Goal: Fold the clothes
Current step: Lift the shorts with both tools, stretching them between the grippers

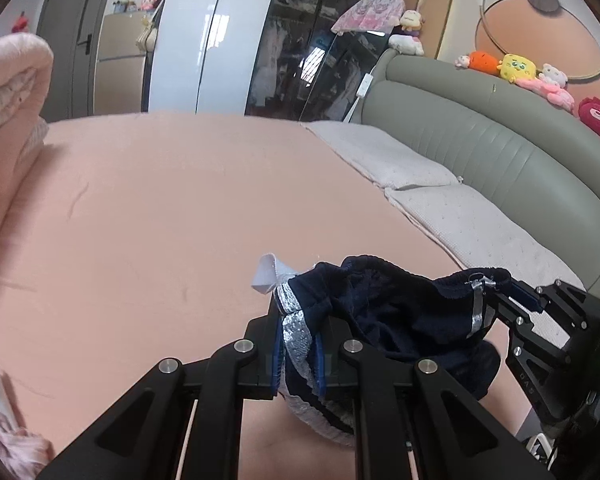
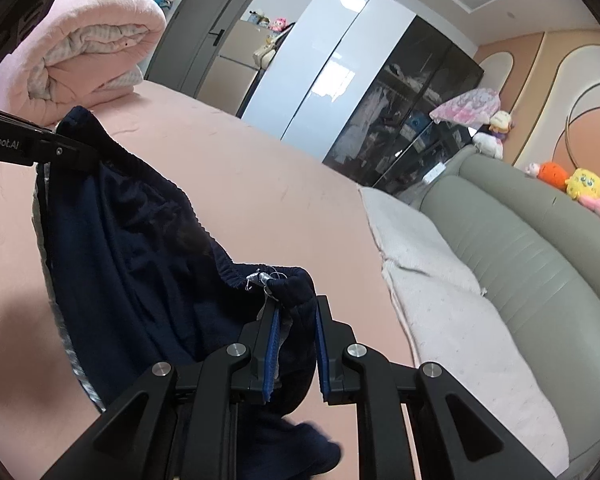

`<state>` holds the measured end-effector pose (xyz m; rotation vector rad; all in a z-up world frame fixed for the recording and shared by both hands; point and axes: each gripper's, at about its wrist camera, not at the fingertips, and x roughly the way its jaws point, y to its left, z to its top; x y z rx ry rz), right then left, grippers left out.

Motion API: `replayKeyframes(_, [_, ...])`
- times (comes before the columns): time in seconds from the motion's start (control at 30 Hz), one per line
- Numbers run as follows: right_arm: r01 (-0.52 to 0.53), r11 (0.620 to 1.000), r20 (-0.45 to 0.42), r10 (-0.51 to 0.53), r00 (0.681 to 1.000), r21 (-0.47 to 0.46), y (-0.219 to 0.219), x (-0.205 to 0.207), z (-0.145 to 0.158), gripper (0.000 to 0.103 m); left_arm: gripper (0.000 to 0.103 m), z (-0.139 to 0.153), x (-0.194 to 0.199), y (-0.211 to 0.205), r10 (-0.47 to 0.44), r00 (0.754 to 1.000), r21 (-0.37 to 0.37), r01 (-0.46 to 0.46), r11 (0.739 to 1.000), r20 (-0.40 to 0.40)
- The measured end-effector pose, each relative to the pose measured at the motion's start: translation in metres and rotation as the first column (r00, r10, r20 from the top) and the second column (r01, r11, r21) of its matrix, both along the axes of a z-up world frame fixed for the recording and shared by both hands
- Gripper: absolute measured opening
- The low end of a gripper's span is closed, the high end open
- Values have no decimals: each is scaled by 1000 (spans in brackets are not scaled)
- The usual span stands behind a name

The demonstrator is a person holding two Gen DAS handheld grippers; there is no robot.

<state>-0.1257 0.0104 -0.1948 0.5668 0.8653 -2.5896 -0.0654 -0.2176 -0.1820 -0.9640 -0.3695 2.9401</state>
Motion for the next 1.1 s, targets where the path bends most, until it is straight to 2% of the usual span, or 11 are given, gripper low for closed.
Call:
replayKeyframes(0.17, [-15, 1000, -25, 15, 1000, -8, -6, -5, 20, 14, 10, 21, 0, -3, 8, 1000, -38, -9, 999, -30])
replayKeyframes(0.4, [-36, 999, -75, 34, 997, -14, -10, 0, 51, 14, 10, 60, 6, -7, 22, 995, -43, -26, 999, -93])
replayKeyframes(0.77, [-60, 998, -164, 53, 985, -36, -5, 20, 115, 14, 10, 121, 33, -6, 24, 983, -105, -44, 994, -183])
replayKeyframes(1.1, [-82, 995, -192, 70, 979, -54, -2, 42, 154, 14, 10, 156, 64, -10, 21, 972, -131, -53, 990, -234])
